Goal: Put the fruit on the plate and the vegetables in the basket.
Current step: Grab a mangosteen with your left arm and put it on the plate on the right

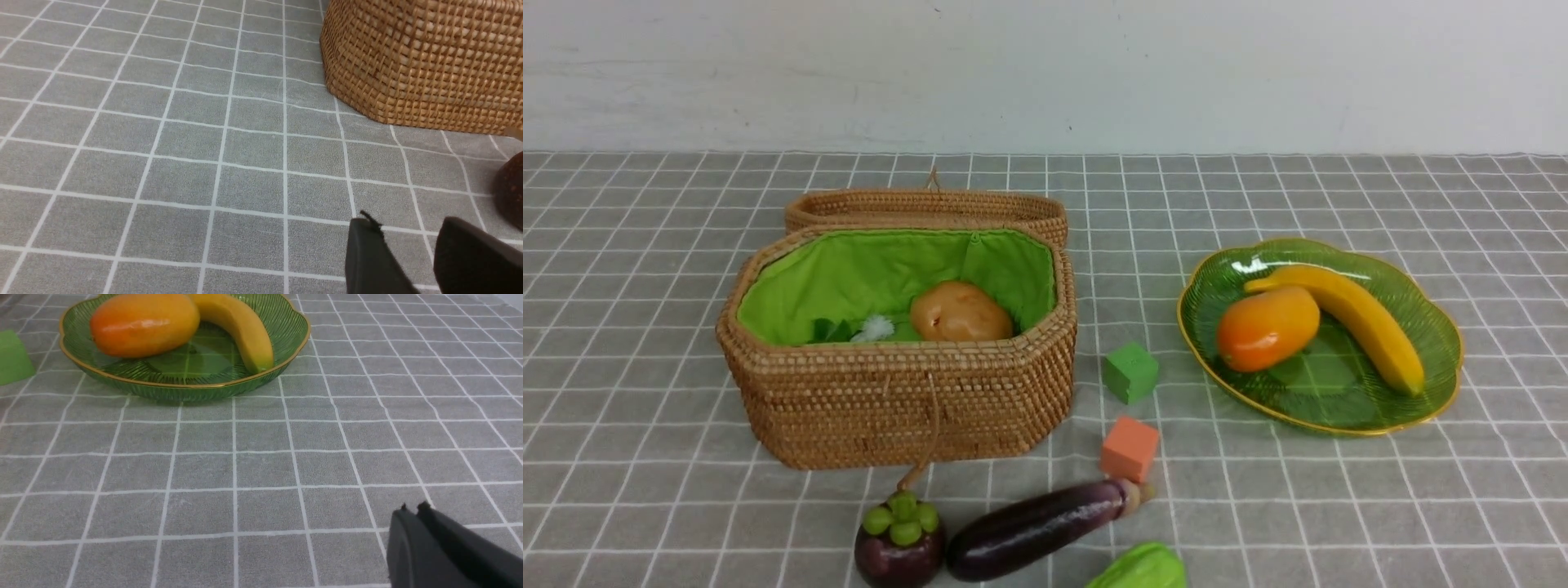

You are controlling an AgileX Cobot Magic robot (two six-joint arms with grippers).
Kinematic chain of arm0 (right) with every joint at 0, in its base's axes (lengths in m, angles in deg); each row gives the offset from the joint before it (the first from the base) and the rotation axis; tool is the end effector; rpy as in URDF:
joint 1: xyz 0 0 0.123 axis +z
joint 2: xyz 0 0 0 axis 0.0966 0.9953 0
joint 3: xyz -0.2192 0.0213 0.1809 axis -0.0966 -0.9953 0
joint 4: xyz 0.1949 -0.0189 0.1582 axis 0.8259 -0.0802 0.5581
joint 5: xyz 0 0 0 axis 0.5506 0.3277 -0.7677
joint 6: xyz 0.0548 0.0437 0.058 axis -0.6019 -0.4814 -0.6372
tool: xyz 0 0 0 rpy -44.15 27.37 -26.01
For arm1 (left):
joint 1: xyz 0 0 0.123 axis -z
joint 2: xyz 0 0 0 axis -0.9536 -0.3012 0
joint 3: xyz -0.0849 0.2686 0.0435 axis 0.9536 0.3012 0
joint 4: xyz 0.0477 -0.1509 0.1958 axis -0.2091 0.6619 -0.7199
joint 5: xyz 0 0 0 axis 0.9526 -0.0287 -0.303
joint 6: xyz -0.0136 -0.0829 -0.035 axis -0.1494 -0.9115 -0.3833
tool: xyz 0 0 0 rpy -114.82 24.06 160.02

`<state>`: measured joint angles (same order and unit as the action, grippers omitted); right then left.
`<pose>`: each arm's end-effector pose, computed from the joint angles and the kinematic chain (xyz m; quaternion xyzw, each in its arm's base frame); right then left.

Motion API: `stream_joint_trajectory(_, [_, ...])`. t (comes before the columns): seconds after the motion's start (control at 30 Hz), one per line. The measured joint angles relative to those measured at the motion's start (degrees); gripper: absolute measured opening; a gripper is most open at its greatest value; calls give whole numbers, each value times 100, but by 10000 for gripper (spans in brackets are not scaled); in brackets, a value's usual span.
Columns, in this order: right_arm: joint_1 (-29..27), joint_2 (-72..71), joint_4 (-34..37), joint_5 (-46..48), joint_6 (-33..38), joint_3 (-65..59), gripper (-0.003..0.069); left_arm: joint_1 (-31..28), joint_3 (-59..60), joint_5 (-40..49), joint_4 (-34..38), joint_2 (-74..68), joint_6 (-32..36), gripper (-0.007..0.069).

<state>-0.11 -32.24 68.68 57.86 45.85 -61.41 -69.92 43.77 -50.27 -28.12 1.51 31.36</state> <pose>0.0518 -0.0045 0.1736 0.0148 0.8068 -0.0434 0.5890 0.0522 -0.0010 0.1682 -0.0658 0.8099 -0.0639 0.5793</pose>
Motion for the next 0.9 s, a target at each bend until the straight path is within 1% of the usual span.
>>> stream_joint_trajectory(0.67, [0,0,0,-6,0,0,38,0,0,-21,-6,0,0,239])
stream_joint_trajectory(0.8, [0,0,0,-6,0,0,44,0,4,-703,-1,0,0,239])
stream_joint_trajectory(0.83, [0,0,0,-6,0,0,44,0,4,-745,-1,0,0,239])
stream_joint_trajectory(0.9, [0,0,0,-6,0,0,49,0,4,-1325,94,0,0,239])
